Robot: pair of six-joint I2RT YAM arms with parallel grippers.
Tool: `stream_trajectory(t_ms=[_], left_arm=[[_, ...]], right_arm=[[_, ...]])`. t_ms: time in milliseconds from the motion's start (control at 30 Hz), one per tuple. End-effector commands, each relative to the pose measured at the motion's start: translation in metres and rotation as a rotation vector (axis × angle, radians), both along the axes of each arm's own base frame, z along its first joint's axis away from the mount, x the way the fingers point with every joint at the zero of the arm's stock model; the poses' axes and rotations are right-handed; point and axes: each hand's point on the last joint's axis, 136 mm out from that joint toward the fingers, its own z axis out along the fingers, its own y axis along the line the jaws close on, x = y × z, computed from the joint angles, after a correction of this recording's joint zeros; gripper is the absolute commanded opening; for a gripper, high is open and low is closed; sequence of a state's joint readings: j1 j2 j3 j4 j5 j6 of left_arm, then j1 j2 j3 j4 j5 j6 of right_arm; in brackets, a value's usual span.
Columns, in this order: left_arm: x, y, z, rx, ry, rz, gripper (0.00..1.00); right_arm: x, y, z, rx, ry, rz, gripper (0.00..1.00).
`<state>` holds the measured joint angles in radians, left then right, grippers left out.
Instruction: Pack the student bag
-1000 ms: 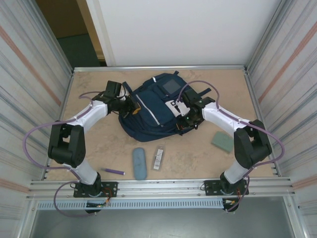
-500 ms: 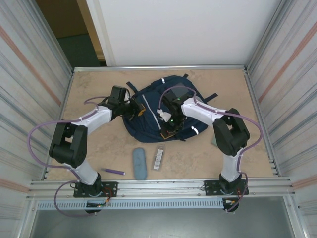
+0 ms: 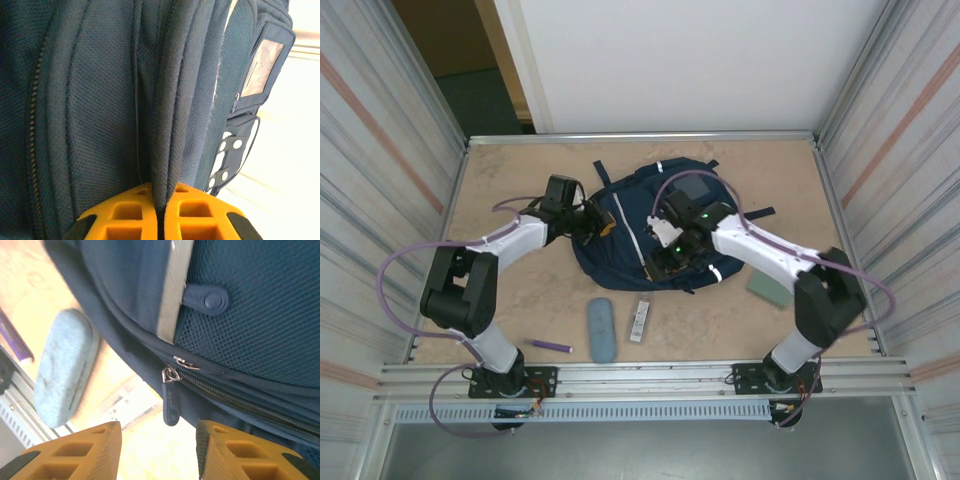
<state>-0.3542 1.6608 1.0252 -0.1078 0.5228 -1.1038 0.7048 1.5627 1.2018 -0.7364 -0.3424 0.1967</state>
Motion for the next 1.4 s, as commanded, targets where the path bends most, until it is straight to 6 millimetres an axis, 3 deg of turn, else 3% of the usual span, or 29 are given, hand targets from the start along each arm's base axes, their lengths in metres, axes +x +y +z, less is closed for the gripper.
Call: stream_trajectory(t_ms=[0,100,267,433,533,633,700,833,1000,1200,1367], left_arm=[[0.005,-0.006,0.019,-0.003,-0.044,-0.021,0.00],[0.005,-0.011,0.019,-0.022,-0.024,-0.039,0.00],[0.000,-0.020,0.016,-0.010,-0.010,-0.074,0.00],[-0.005,-0.021,0.011,-0.012,0.017,-0.082,0.00],[-0.002,-0.019,0.011,-0.003,0.016,-0.080,0.00],[0.003,-0.020,0.018,-0.015,0.008,-0.081,0.00],[0.008,-0.021,0.023,-0.012,-0.014,-0.091,0.00],[0.027,-0.032,0.030,0.019,-0.064,-0.177,0.00],[0.046,-0.044,0.034,0.040,-0.109,-0.290,0.03],[0.054,-0.025,0.034,0.145,-0.137,-0.294,0.24],[0.023,-0.015,0.046,0.167,-0.136,-0.291,0.35]], right_arm=[[0.023,-0.004,0.013,-0.009,-0.158,-0.007,0.44],[0.036,0.002,0.014,-0.045,-0.241,0.024,0.52],[0.045,0.031,0.015,-0.051,-0.358,0.119,0.59],[0.045,0.056,-0.009,-0.082,-0.396,0.154,0.60],[0.050,0.054,-0.028,-0.182,-0.435,0.147,0.61],[0.068,0.039,-0.044,-0.324,-0.496,0.096,0.59],[0.075,0.032,-0.046,-0.383,-0.520,0.076,0.52],[0.077,0.032,-0.026,-0.352,-0.555,0.062,0.20],[0.084,0.025,0.002,-0.283,-0.585,0.015,0.05],[0.101,0.014,0.035,-0.099,-0.499,-0.106,0.00],[0.116,0.005,0.046,0.067,-0.345,-0.226,0.00]])
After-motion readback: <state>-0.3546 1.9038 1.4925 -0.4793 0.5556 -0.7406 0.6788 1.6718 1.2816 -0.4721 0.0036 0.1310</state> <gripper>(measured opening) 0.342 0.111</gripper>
